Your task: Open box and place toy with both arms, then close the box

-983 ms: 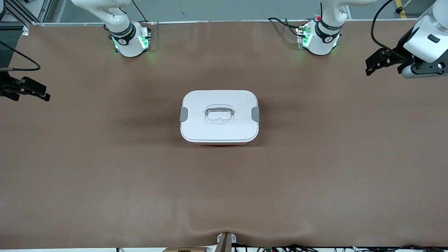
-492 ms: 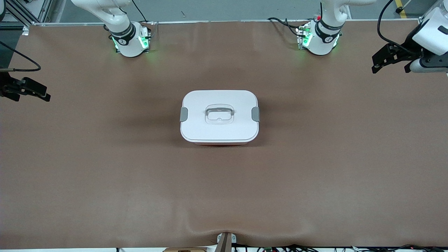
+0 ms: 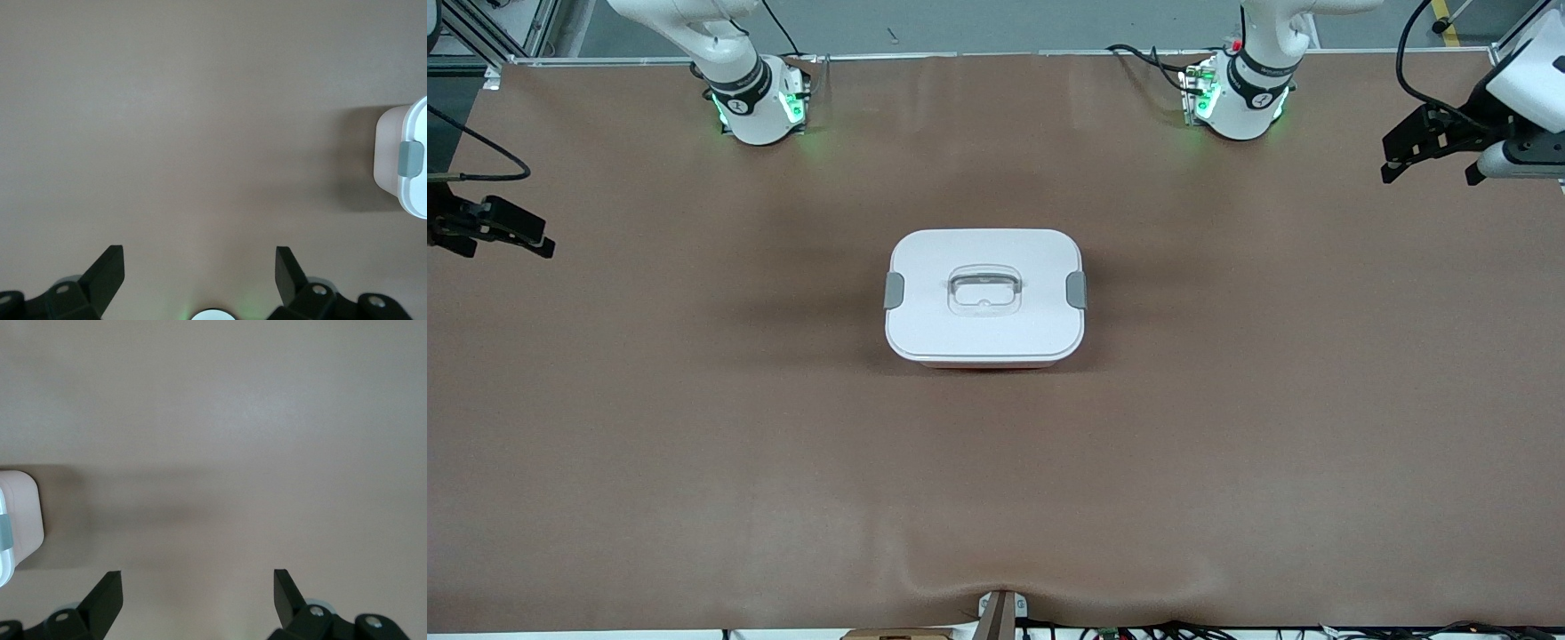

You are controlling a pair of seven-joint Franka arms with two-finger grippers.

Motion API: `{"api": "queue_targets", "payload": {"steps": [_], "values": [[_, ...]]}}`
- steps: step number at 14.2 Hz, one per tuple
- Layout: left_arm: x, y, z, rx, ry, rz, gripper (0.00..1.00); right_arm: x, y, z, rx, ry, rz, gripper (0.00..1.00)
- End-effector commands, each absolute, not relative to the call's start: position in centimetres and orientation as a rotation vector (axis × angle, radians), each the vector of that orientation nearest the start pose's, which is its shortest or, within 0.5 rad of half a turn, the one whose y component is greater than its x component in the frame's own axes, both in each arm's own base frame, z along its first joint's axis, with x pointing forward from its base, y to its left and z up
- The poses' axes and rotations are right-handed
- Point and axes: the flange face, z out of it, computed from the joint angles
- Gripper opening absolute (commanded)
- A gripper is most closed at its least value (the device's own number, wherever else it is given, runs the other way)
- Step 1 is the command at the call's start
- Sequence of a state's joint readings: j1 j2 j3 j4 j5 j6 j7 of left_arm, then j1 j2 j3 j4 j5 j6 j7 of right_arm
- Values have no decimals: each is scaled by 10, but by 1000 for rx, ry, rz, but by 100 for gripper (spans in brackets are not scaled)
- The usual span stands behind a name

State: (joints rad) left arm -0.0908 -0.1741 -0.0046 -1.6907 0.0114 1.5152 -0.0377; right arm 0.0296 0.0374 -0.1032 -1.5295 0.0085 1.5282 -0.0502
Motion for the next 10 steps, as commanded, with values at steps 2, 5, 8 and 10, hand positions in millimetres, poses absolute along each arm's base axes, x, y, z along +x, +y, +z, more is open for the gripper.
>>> {"api": "queue_targets", "payload": {"steps": [2,5,8,10], "values": [[493,-44,663,-3118,91,-43,100,562,-37,626,-3144,46,58,100],[493,-43,664,-3118,86,-45,100,562,-38,626,-3144,48,55,100],[492,-41,665,-3116,84,-36,100,562,-38,632,-3143,50,38,100],[492,-41,664,-3117,81,-33,100,560,-37,635,-3143,50,31,100]]}}
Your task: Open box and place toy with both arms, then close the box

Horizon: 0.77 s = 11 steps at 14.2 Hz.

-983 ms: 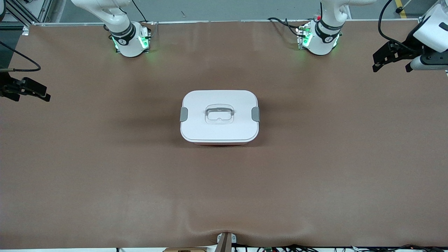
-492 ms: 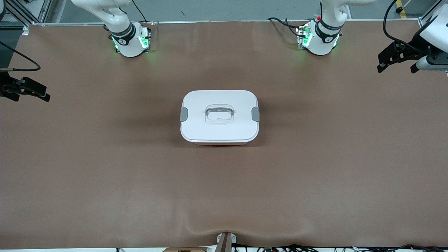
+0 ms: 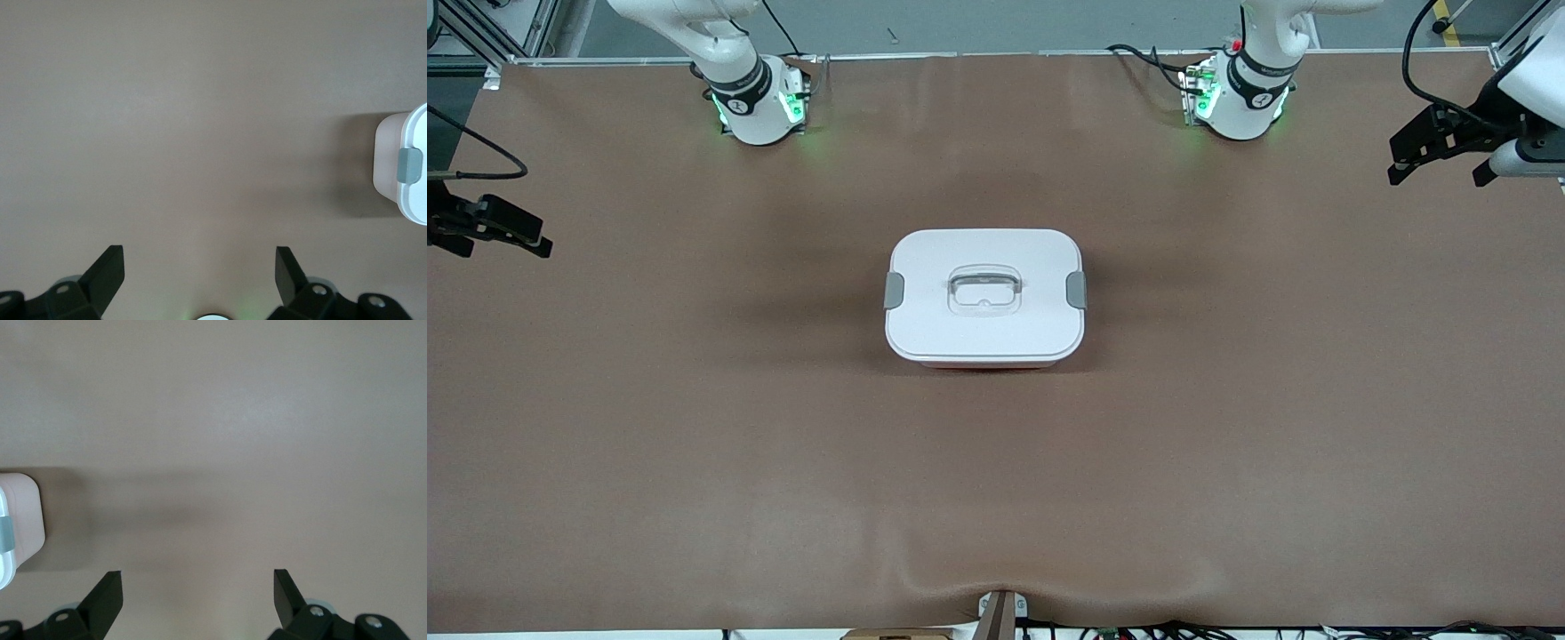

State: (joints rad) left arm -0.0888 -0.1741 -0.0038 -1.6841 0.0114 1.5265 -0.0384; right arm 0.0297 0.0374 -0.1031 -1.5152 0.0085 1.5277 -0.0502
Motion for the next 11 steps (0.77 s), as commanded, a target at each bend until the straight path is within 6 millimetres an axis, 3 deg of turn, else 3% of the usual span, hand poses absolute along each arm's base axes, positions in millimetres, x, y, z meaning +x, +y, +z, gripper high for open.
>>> {"api": "queue_targets", "payload": {"steps": [1,11], "values": [[492,-41,667,-3116,83,-41,100,559,-37,639,-3143,50,24,100],[493,-38,667,-3117,74,-40,100,557,-37,642,-3139,64,50,100]]}}
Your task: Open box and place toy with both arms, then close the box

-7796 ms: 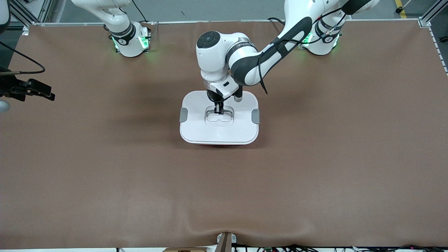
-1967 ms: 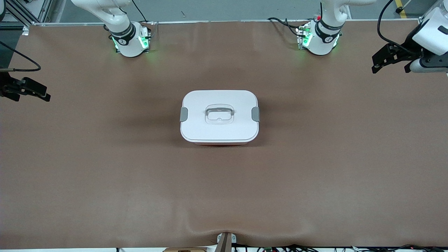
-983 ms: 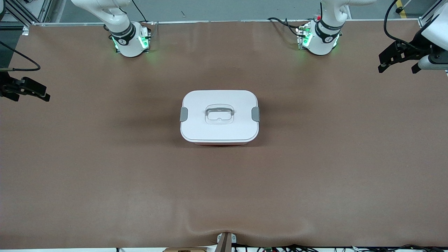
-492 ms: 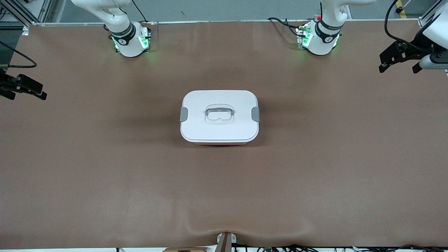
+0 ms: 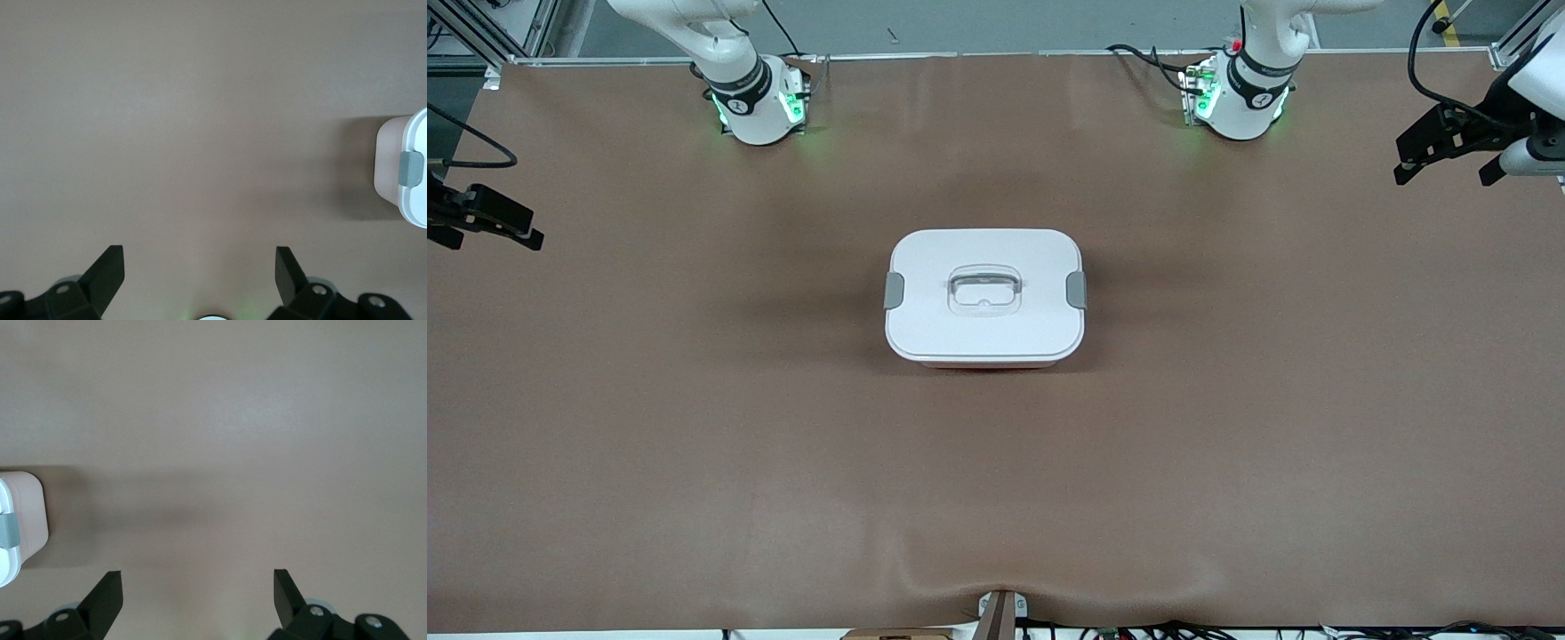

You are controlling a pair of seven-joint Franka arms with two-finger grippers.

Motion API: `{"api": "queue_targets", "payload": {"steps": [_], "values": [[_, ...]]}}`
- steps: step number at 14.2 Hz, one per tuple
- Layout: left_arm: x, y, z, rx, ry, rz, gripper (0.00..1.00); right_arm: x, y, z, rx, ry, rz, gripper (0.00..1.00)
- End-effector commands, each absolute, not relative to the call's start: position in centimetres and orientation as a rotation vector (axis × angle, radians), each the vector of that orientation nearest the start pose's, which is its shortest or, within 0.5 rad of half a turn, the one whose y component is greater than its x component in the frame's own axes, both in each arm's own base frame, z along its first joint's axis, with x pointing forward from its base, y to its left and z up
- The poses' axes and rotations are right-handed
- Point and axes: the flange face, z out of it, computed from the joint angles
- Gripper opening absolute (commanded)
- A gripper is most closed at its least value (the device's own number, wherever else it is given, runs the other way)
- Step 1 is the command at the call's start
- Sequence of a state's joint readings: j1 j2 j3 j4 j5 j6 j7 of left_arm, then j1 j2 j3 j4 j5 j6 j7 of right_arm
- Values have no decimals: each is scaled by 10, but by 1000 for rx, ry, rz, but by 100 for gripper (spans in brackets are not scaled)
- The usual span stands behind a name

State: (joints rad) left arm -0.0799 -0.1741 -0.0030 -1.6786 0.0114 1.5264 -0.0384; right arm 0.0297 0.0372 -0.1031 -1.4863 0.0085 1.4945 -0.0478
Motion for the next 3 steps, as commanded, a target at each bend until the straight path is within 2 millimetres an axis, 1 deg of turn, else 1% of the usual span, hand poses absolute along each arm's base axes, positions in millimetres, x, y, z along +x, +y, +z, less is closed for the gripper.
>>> {"api": "queue_targets", "payload": {"steps": [1,3], "values": [[493,-38,667,-3116,79,-40,100,557,-37,642,-3139,62,48,100],[493,-37,667,-3116,76,-40,100,557,-37,642,-3139,62,48,100]]}}
